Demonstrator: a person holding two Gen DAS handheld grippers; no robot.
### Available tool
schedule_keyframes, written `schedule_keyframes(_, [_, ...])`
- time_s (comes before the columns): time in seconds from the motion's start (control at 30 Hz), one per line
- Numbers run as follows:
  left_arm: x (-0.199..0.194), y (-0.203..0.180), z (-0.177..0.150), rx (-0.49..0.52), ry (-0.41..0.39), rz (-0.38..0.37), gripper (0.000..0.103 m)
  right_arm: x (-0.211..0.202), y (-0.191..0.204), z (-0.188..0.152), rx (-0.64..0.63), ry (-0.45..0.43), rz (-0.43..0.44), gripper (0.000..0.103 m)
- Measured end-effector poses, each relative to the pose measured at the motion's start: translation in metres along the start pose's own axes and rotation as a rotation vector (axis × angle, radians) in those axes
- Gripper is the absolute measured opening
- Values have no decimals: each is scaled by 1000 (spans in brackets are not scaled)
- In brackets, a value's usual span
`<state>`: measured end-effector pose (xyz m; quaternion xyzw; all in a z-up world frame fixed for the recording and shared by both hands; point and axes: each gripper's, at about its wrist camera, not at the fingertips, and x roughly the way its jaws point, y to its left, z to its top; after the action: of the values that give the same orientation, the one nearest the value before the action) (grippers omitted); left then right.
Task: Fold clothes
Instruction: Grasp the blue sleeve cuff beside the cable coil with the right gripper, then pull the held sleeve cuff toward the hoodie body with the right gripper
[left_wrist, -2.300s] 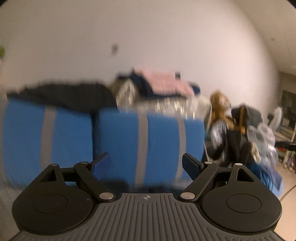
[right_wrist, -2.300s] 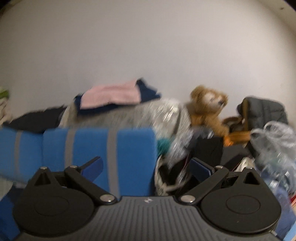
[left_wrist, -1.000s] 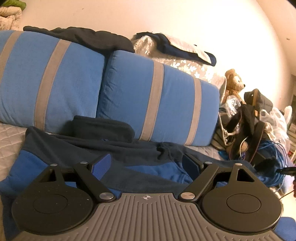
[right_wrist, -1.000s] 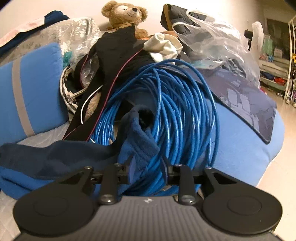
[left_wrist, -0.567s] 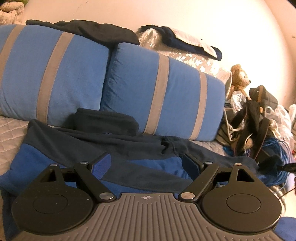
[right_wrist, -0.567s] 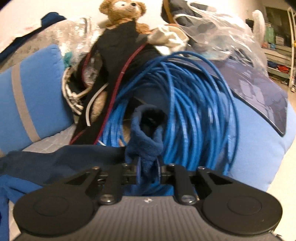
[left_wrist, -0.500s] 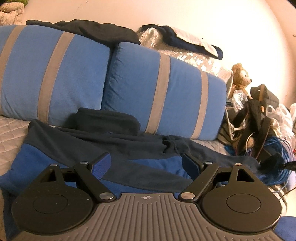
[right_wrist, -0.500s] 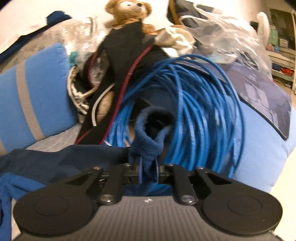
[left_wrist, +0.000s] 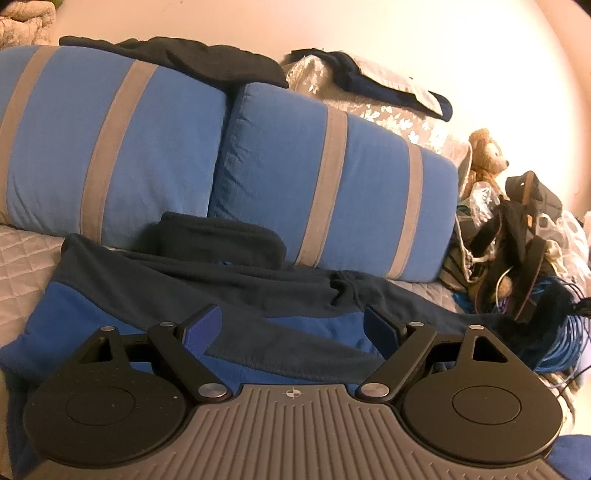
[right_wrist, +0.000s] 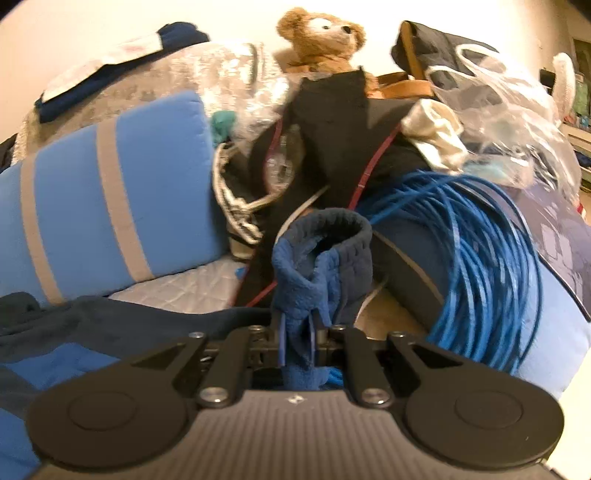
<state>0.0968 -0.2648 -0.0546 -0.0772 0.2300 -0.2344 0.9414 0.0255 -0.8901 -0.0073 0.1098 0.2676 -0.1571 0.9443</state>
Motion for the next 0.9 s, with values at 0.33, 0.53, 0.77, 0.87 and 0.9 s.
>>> schedule_keyframes(0.33, [3,1,-2,1,25,-6,85,-2,62,22,-37,36,87,12])
schedule_keyframes(0.53, [4,0,-3,10,35,-6,85,-2,98,22,-64,71,146,11])
schedule_keyframes(0.77, [4,4,-3,-10,35,-7,85,-1,136,28,-163,99,188,11])
schedule_keyframes(0.87, [4,6,-3,-28,35,-8,85,3,149,30,-188,122,209,11])
schedule_keyframes(0.9, [3,7,-2,-36,31,-10,85,3,153,31,-200,126,214,11])
